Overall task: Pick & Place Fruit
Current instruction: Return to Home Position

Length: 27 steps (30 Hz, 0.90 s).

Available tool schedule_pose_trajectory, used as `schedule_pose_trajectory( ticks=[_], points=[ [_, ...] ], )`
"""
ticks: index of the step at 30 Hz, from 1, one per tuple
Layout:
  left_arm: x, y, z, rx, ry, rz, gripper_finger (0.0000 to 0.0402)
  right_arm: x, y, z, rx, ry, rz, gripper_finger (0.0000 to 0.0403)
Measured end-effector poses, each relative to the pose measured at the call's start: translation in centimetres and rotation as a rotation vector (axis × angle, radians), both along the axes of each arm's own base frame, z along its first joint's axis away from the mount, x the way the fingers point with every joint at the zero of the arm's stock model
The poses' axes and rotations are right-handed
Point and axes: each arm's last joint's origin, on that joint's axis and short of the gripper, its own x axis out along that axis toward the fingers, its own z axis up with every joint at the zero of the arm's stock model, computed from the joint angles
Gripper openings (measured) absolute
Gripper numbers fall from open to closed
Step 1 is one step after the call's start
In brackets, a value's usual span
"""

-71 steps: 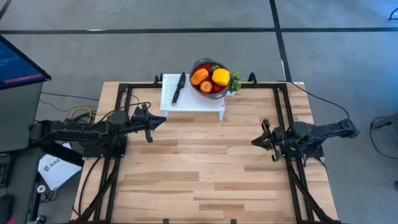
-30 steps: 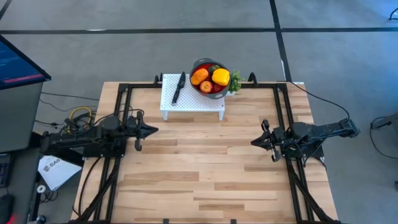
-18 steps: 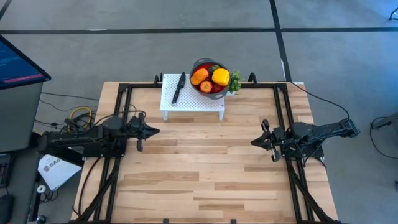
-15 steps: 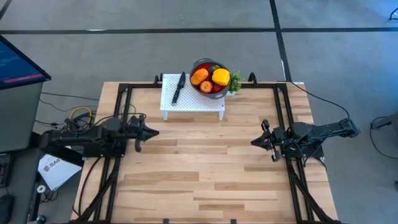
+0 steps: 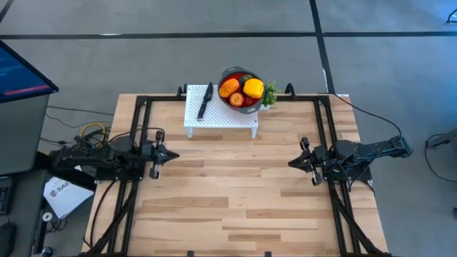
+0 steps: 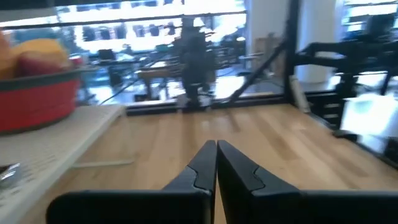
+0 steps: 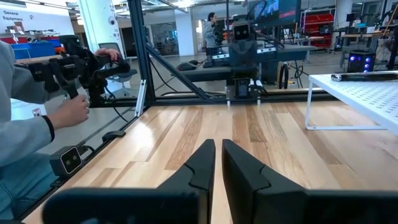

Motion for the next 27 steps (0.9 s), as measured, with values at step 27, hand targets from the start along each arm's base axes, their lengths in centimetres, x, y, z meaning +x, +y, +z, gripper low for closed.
schedule_pose_trajectory(
  ticks=[27],
  points=[
    [0.00,0.80,0.24,-0.007,-0.031,0.087,0.0006,0.00,0.00,0.00,0.000,0.000,0.000,0.0022]
  ],
)
